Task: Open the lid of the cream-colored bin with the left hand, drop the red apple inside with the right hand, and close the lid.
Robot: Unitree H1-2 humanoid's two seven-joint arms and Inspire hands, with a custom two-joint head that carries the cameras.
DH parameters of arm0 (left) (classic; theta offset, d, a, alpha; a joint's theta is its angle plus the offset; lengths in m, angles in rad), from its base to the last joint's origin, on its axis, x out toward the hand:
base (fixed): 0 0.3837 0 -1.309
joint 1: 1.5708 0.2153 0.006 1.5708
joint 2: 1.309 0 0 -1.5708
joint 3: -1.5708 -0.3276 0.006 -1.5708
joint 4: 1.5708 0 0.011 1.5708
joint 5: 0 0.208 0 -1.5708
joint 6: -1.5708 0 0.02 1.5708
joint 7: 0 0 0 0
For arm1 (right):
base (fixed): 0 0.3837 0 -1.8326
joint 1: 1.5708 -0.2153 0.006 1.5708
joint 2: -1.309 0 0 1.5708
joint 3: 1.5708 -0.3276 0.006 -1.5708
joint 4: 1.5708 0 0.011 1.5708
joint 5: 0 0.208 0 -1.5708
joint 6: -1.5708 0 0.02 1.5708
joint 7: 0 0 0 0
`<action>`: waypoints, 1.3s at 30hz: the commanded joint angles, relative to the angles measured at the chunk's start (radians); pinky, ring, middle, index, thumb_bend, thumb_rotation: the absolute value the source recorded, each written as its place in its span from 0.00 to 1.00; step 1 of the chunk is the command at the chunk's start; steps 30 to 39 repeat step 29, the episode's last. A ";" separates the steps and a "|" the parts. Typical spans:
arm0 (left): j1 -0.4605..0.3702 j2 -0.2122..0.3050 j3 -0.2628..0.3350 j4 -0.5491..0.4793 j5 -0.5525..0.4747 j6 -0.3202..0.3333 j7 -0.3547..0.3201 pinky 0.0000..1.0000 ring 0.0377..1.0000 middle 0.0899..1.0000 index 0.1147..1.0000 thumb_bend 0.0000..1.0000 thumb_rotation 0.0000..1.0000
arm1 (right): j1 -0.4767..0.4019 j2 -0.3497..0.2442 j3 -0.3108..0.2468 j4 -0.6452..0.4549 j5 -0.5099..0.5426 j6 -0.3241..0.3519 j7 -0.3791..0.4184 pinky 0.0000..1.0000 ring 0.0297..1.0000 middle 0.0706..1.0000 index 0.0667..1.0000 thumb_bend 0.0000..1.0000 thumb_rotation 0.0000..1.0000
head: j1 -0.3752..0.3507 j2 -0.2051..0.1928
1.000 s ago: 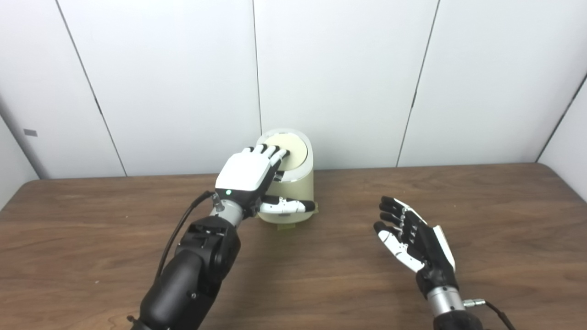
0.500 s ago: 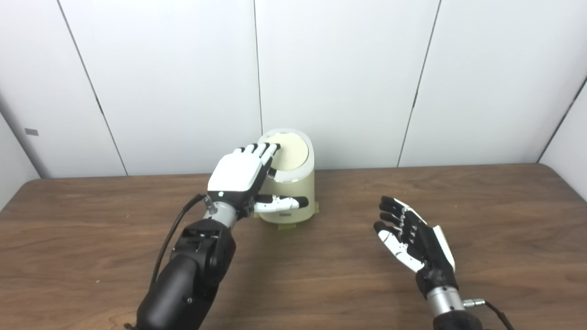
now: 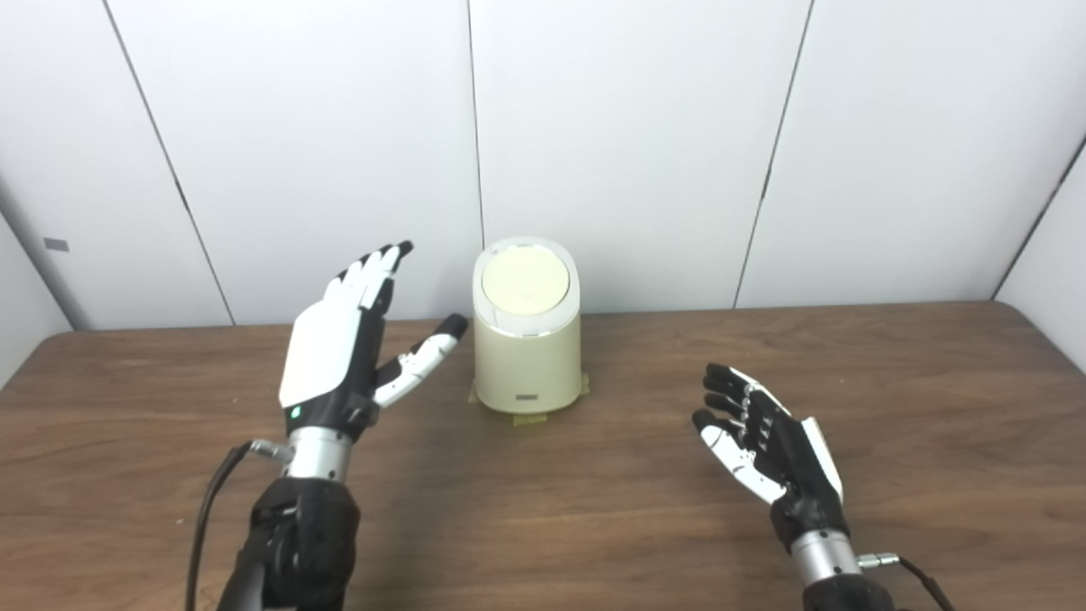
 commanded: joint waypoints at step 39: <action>0.228 0.025 0.152 0.066 -0.542 -0.295 -0.091 0.66 0.74 0.74 0.71 0.23 0.37 | -0.040 0.010 -0.032 0.041 -0.043 -0.143 -0.101 0.56 0.64 0.65 0.62 0.25 0.09 | -0.004 -0.002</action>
